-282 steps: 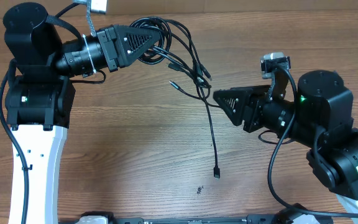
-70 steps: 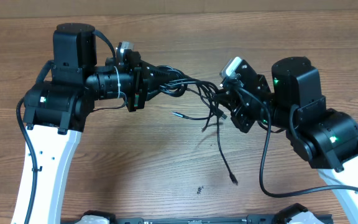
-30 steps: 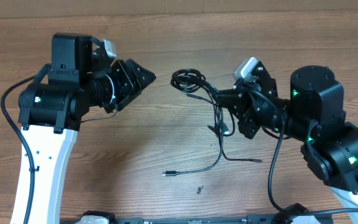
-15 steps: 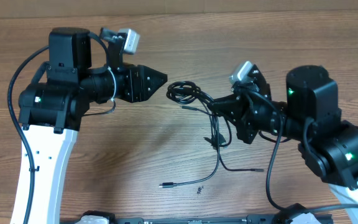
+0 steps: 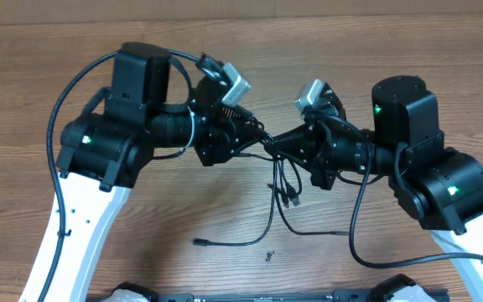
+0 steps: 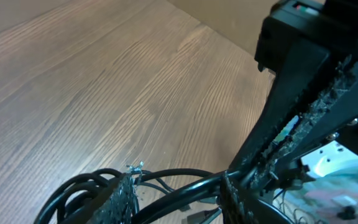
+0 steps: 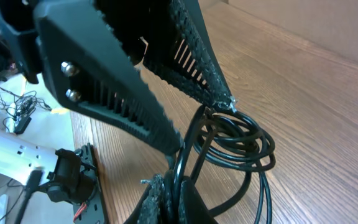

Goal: Untangle cables

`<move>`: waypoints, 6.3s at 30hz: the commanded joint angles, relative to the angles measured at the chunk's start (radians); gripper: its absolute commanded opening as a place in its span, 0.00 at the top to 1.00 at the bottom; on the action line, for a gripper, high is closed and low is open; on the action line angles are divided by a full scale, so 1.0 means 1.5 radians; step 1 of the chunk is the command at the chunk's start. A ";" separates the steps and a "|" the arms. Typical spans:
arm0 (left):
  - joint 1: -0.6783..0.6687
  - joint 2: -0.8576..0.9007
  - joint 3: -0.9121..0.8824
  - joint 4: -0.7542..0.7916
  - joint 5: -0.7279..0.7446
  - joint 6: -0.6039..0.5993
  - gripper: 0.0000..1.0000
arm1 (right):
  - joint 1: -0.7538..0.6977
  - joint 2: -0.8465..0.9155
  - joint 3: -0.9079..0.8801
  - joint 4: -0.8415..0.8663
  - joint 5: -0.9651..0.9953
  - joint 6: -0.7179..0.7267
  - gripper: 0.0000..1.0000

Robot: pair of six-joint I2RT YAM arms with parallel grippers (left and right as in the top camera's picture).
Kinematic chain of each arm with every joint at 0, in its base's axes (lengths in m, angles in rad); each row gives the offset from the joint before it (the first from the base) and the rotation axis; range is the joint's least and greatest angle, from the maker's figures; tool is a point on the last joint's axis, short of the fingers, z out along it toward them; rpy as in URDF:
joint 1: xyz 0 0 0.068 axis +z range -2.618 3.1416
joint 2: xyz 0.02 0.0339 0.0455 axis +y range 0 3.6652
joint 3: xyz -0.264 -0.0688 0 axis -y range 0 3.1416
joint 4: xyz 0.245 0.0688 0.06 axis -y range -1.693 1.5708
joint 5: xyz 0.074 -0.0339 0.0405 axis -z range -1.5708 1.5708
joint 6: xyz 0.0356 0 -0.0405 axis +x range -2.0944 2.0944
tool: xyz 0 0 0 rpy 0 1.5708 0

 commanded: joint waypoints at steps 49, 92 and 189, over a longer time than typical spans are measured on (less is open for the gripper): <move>-0.009 0.072 0.012 -0.089 -0.121 0.312 0.96 | -0.001 -0.004 0.002 -0.006 -0.031 -0.035 0.76; 0.079 0.072 0.012 -0.136 0.174 0.370 0.96 | -0.001 0.031 0.002 0.055 0.294 -0.017 0.81; 0.079 0.072 0.012 -0.133 0.227 0.367 0.96 | -0.001 0.003 0.002 -0.031 0.180 -0.110 0.00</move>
